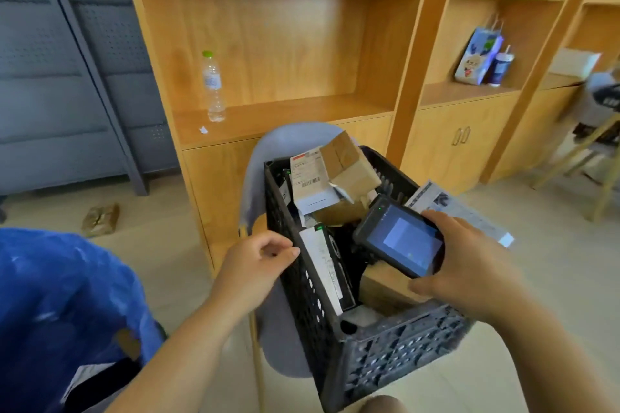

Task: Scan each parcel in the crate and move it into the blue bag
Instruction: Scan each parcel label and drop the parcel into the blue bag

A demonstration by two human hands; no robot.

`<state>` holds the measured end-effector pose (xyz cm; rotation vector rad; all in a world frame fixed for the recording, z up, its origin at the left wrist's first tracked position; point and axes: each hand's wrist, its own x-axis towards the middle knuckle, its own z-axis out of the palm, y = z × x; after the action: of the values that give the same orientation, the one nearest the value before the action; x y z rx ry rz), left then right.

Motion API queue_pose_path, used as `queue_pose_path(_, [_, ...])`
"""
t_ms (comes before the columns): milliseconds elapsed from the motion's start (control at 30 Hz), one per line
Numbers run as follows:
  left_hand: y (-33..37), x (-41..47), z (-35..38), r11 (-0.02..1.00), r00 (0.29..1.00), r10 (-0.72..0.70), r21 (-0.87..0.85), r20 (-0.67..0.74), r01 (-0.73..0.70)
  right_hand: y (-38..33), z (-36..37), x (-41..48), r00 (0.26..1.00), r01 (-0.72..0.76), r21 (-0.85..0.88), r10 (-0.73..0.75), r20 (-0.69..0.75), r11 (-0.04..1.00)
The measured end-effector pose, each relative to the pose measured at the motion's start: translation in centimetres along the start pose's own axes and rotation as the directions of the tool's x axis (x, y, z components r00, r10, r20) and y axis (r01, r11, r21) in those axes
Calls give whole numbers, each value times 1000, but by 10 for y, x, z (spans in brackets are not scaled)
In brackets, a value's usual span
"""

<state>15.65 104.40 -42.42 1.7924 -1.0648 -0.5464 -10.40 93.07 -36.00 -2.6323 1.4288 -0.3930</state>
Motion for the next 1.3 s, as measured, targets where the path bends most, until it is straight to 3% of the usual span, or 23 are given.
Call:
queue_pose_path(233, [45, 100, 70, 992, 1000, 30, 119, -1, -30, 55, -15, 21, 989, -145, 3, 145, -41, 989])
queue_pose_path(433, [70, 169, 97, 973, 975, -218, 87, 38, 215, 76, -18, 43, 984, -168, 18, 169, -55, 986])
queue_pose_path(600, [87, 189, 117, 877, 879, -472, -63, 66, 476, 85, -13, 63, 987, -155, 10, 155, -41, 988])
queue_pose_path(700, [84, 196, 123, 847, 862, -499, -159, 93, 507, 87, -10, 70, 989, -138, 32, 140, -47, 990])
queue_pose_path(800, [80, 197, 126, 859, 890, -448, -232, 88, 456, 89, -5, 71, 989, -133, 51, 136, -57, 990])
queue_pose_path(867, [79, 192, 124, 913, 941, -336, -230, 46, 337, 90, -2, 68, 989, -131, 53, 134, -58, 990])
queue_pose_path(967, [68, 174, 118, 999, 998, 46, 25, -51, -45, 91, 3, 63, 988, -142, 70, 146, -50, 987])
queue_pose_path(1033, [58, 157, 117, 928, 960, 279, 257, 6, -271, 92, 4, 57, 986, -157, 85, 161, -43, 984])
queue_pose_path(1067, [51, 149, 118, 877, 941, 331, 345, 69, -334, 92, 5, 54, 984, -166, 94, 171, -44, 982])
queue_pose_path(1167, [34, 132, 130, 831, 926, 293, 414, 239, -371, 96, 5, 46, 978, -195, 114, 203, -59, 974])
queue_pose_path(1233, [29, 126, 138, 902, 930, 227, 298, 290, -313, 99, 5, 42, 973, -215, 115, 222, -61, 970])
queue_pose_path(1300, [30, 122, 146, 954, 945, 206, 164, 255, -253, 102, 5, 39, 970, -230, 117, 238, -59, 966])
